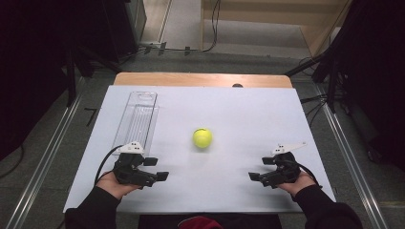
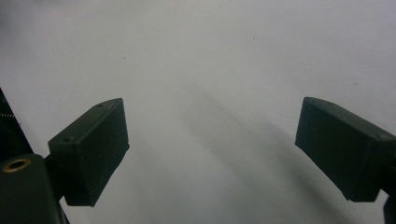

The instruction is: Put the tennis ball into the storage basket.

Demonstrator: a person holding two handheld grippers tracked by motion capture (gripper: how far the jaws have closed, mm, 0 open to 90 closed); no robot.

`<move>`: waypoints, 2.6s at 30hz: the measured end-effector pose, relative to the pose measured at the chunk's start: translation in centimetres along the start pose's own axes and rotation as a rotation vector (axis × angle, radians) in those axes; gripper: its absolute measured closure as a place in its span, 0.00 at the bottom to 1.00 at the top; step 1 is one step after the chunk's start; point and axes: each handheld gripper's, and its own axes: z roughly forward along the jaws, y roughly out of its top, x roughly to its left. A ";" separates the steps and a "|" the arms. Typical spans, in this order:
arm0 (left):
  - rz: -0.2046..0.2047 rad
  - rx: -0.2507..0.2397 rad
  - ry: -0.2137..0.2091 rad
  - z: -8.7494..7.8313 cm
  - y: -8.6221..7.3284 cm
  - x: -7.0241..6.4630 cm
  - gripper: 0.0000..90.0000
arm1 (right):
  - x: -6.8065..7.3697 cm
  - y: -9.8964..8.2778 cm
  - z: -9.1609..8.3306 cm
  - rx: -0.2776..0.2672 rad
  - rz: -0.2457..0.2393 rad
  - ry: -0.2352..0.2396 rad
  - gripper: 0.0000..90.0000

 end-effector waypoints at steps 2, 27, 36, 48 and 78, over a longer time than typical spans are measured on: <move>0.002 0.003 -0.002 0.3 0.2 -0.2 0.27 | 0.0 0.0 0.0 -0.001 0.002 -0.001 0.09; 0.010 0.026 0.004 2.9 1.4 -0.8 0.28 | 0.0 0.0 -0.1 -0.002 0.000 -0.009 0.09; 0.019 0.015 0.019 3.5 2.1 -0.8 0.28 | 0.0 0.0 -0.1 -0.004 -0.004 -0.004 0.09; 0.026 0.008 0.045 4.1 3.1 -0.8 0.27 | 0.1 0.0 -0.1 -0.005 -0.007 0.000 0.09; 0.017 -0.016 0.048 5.9 5.8 0.4 0.27 | 0.3 0.1 0.1 -0.004 -0.009 0.008 0.09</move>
